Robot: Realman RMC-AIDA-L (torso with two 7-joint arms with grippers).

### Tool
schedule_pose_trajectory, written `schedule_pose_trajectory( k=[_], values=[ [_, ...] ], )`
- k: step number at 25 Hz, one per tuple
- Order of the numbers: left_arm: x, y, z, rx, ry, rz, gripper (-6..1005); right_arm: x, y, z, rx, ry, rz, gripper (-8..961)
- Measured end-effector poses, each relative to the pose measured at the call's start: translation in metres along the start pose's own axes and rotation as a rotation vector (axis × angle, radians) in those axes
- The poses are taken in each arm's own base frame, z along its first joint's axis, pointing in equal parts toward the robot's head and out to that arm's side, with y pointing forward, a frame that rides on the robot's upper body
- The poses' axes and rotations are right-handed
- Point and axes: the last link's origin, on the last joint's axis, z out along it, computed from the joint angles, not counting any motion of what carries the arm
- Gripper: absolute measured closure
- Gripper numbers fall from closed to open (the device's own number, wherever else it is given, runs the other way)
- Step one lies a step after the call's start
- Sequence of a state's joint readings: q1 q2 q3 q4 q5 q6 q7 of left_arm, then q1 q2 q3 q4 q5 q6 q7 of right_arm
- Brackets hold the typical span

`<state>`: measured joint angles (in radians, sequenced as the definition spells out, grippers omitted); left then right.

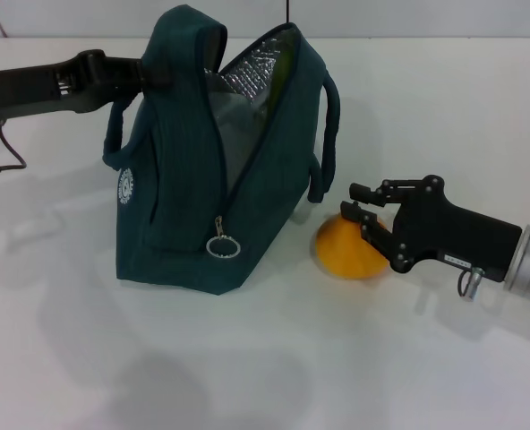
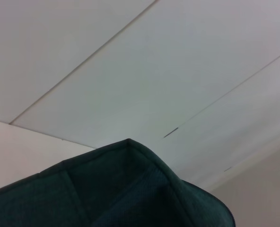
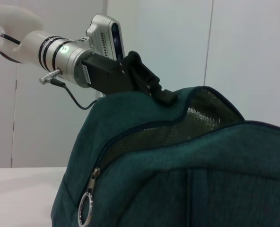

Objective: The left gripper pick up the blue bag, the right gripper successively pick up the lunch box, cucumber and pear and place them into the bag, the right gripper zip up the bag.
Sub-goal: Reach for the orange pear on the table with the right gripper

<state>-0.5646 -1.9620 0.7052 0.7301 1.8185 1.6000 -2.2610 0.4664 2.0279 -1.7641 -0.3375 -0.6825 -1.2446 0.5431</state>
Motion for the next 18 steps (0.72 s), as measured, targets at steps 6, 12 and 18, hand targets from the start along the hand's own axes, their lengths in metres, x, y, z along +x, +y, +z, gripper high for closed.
schedule_pose_trajectory(
  k=[6,12,18],
  values=[
    [0.0003,0.0003,0.0,-0.002,0.002,0.0,932,0.0,0.0008,0.0007,-0.006,0.002,-0.002,787],
    [0.0004,0.0003,0.0001,-0.002,0.003,0.0,932,-0.0008,-0.0001,0.0025,-0.006,0.003,-0.007,852],
    [-0.0006,-0.0003,-0.001,-0.001,0.004,-0.003,932,-0.0023,-0.0019,0.005,-0.008,0.003,0.019,910]
  ],
)
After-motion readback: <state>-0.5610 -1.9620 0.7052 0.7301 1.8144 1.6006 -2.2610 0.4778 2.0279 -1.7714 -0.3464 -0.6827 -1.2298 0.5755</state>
